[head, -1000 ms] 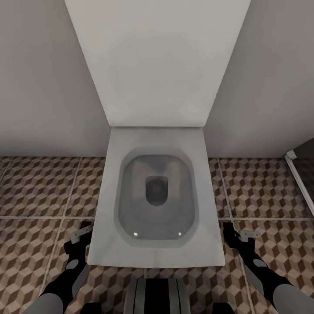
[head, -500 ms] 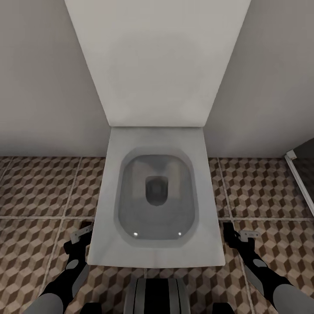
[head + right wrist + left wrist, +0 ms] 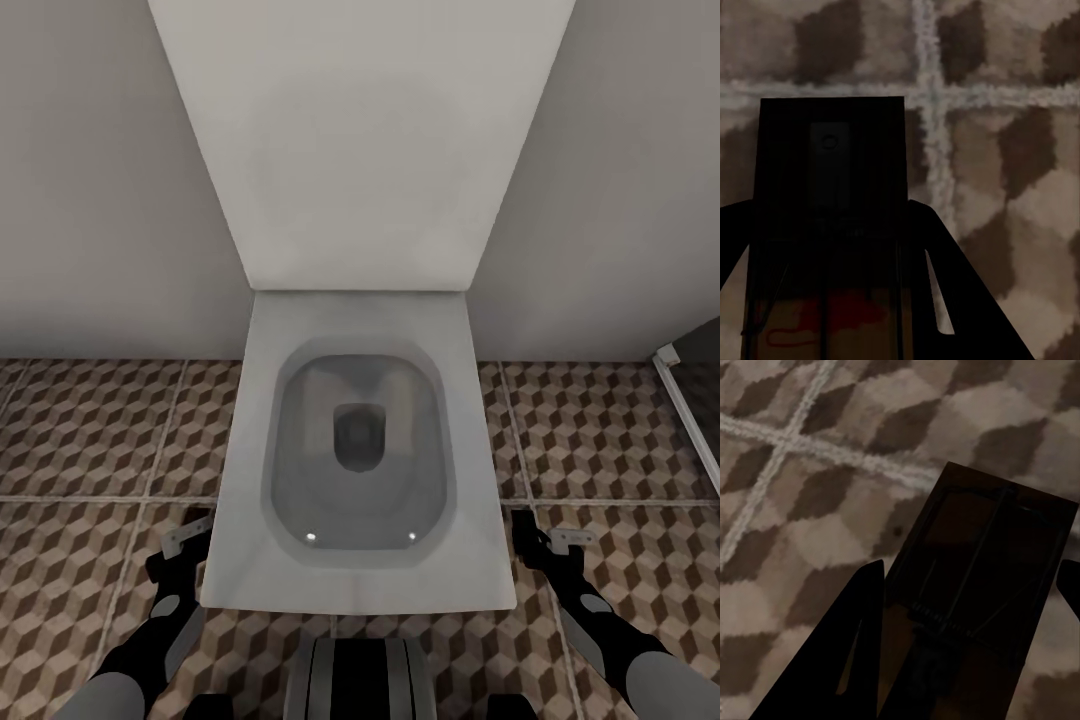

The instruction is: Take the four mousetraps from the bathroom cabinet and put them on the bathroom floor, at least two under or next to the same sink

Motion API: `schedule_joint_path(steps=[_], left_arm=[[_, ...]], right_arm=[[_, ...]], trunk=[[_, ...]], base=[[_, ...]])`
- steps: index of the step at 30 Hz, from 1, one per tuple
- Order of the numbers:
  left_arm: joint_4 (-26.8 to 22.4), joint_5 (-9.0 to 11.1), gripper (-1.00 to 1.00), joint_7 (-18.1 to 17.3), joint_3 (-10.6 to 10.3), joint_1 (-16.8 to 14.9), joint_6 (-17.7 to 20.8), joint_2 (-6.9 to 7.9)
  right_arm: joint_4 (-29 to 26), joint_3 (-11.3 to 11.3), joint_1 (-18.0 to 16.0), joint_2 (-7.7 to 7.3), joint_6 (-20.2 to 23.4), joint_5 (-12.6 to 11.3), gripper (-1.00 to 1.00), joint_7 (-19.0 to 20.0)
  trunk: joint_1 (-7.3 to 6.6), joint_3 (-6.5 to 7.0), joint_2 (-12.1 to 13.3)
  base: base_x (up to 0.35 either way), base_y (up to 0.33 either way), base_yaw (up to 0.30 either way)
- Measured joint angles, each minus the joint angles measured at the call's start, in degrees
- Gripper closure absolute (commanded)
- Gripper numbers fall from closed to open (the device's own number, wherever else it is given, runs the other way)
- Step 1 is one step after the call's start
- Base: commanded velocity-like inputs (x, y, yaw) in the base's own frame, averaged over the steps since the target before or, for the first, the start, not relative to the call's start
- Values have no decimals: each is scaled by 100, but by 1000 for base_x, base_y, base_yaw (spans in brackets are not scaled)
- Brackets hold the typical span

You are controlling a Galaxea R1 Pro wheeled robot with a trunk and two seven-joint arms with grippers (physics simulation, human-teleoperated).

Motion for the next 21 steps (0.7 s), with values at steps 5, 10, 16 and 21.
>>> schedule_joint_path(steps=[5,10,16,21], left_arm=[[0,0,100,36,17,1,-5,11],[0,0,100,43,21,0,-8,13],[0,2,100,37,16,-1,-8,13],[0,0,100,42,18,-1,-8,13]], right_arm=[[3,-1,1,0,0,0,100,3],[6,-2,1,0,0,0,100,5],[7,-2,0,0,0,0,100,5],[6,1,1,0,0,1,100,5]], trunk=[[0,0,0],[0,0,0],[11,-88,-5],[10,-89,-5]], base=[[0,0,0],[0,0,0],[0,0,0],[0,0,0]])
